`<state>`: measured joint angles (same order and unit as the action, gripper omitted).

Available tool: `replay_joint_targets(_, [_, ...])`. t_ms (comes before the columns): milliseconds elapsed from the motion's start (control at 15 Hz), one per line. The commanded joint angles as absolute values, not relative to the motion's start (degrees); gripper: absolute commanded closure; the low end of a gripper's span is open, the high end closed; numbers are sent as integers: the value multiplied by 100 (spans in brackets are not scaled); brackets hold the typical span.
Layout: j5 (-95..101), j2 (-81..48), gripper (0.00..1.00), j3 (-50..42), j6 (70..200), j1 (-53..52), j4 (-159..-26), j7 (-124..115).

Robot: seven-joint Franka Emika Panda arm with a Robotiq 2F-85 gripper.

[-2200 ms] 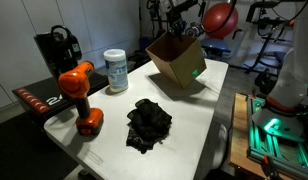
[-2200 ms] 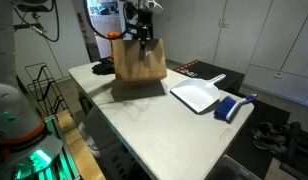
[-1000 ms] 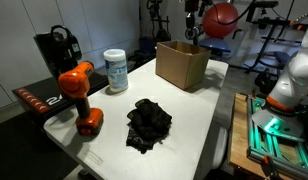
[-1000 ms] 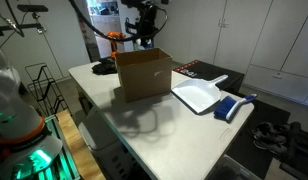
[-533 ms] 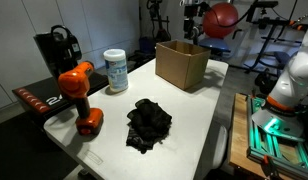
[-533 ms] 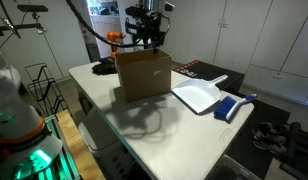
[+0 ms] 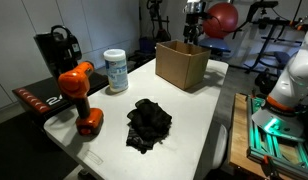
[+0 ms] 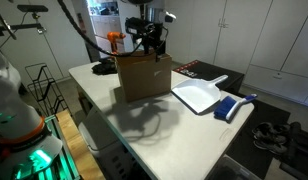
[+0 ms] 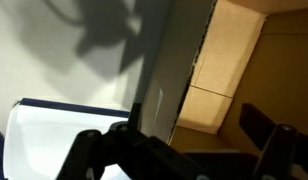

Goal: Turn the box upright

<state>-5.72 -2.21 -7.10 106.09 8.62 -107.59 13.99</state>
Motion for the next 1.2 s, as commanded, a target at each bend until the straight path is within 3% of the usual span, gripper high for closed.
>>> replay_joint_targets(0, [-670,-87,26,-742,10764,860,-11145,1252])
replay_joint_targets(600, [-785,31,94,-758,10318,886,-11170,1646])
replay_joint_targets(733, [-807,93,98,-770,10174,886,-11137,1889])
replay_joint_targets(1133, [-794,113,96,-810,9760,878,-10993,2313])
